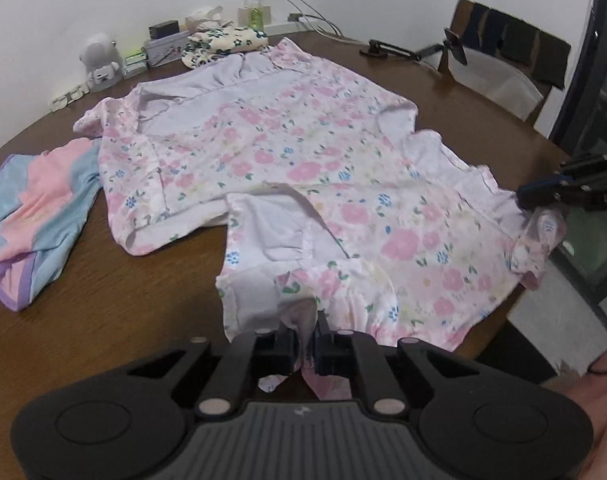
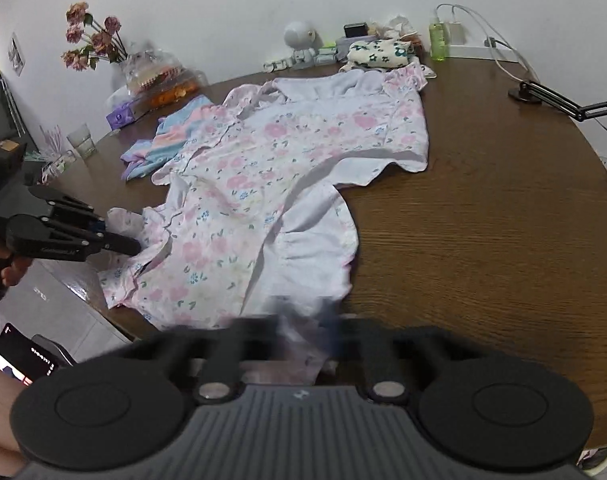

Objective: Fold clothes

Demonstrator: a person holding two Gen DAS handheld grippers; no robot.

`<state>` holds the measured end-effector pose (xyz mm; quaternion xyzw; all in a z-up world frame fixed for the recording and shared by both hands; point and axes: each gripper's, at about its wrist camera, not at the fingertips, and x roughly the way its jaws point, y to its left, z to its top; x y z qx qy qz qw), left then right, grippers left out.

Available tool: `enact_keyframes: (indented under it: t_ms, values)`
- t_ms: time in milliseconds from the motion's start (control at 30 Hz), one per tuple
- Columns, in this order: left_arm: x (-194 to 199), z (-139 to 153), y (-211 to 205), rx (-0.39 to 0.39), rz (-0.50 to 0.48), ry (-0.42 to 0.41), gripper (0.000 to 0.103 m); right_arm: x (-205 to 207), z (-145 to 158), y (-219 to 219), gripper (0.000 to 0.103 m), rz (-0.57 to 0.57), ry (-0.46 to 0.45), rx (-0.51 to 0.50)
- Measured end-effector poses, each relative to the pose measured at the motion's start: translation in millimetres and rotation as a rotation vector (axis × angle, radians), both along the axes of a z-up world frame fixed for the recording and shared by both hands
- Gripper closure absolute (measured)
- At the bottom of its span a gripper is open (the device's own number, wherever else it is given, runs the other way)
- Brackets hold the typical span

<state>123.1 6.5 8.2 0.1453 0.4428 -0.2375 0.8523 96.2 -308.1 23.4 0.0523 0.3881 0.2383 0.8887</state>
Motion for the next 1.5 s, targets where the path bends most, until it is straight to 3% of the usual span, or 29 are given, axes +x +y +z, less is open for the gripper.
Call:
enact_keyframes:
  t_ms: [167, 233, 267, 300, 333, 400, 600, 700, 1067, 1200, 1433, 1500]
  values:
    - [-18, 4, -2, 0.028, -0.004, 0.024, 0.095, -2, 4, 2, 0.098, 0.002, -0.015, -0.015]
    - [-17, 5, -1, 0.015, 0.027, 0.027, 0.088, -2, 6, 3, 0.097, 0.003, -0.022, -0.021]
    - [-16, 7, 0, 0.011, 0.052, 0.020, 0.074, -3, 7, 4, 0.093, 0.003, -0.025, -0.024]
    - [-18, 11, 2, 0.008, 0.069, -0.006, 0.053, -3, 7, 4, 0.088, 0.003, -0.028, -0.027]
    - [-21, 16, 4, 0.006, 0.082, -0.037, 0.045, -3, 8, 5, 0.084, 0.004, -0.031, -0.030]
    - [-30, 29, 11, 0.002, 0.106, -0.118, 0.029, -8, 12, 3, 0.060, 0.004, -0.052, -0.040]
    - [-60, 51, 24, 0.020, 0.110, -0.232, 0.017, -43, 29, -5, 0.027, 0.010, -0.163, -0.137]
    - [-71, 49, 22, 0.039, 0.096, -0.244, 0.017, -56, 29, -1, 0.020, 0.009, -0.195, -0.189]
    - [-74, 40, 28, -0.048, 0.126, -0.228, 0.017, -60, 25, 12, 0.019, -0.044, -0.198, -0.142]
    - [-66, 37, 37, -0.071, 0.152, -0.199, 0.017, -58, 28, 29, 0.028, 0.010, -0.192, -0.145]
    - [-36, 49, 70, -0.070, 0.218, -0.174, 0.017, -36, 43, 115, 0.042, 0.286, -0.155, -0.146]
    - [-27, 54, 87, -0.067, 0.239, -0.166, 0.017, -28, 41, 149, 0.055, 0.373, -0.123, -0.157]
